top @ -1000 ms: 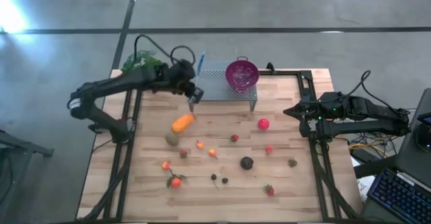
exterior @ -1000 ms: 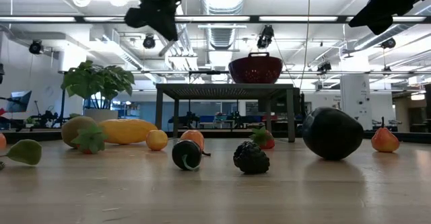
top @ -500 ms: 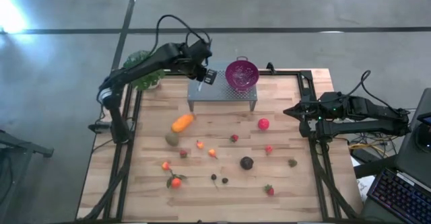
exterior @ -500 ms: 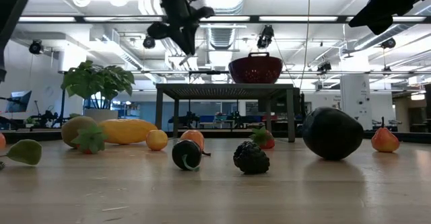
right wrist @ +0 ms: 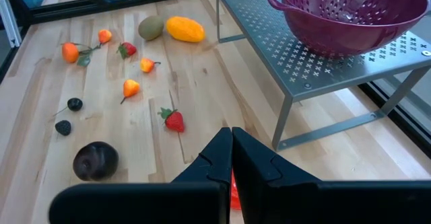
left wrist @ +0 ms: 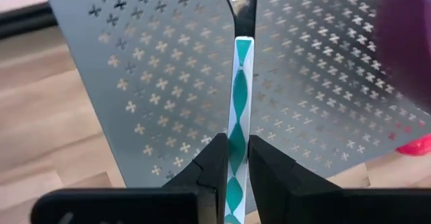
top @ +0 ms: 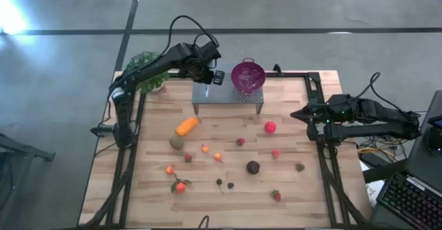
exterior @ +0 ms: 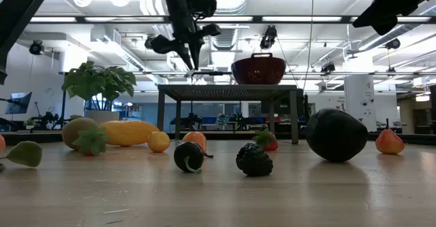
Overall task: Pick & Place Fruit
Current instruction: Put the blue knife on the shelf
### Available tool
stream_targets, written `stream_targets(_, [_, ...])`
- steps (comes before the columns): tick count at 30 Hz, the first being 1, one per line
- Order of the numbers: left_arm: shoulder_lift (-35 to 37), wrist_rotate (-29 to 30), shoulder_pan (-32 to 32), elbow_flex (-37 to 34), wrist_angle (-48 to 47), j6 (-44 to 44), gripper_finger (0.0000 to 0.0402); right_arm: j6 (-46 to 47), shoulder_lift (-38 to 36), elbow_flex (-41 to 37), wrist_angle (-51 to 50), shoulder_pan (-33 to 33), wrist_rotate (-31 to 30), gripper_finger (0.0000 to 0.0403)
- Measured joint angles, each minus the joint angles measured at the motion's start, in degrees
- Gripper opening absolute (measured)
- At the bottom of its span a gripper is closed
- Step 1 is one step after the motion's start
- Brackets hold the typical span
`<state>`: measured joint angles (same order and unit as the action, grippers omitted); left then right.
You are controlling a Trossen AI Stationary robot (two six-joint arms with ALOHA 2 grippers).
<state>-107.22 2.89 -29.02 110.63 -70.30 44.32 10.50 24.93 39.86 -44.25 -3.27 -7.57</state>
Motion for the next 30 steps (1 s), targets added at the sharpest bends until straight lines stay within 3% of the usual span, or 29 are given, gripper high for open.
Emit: stream_targets(30, [-0.1, -4.6, -1.0, -9.8, 6.5, 2.3, 0.0055, 0.0, 0.0, 0.0, 0.0, 0.0, 0.0, 0.0008])
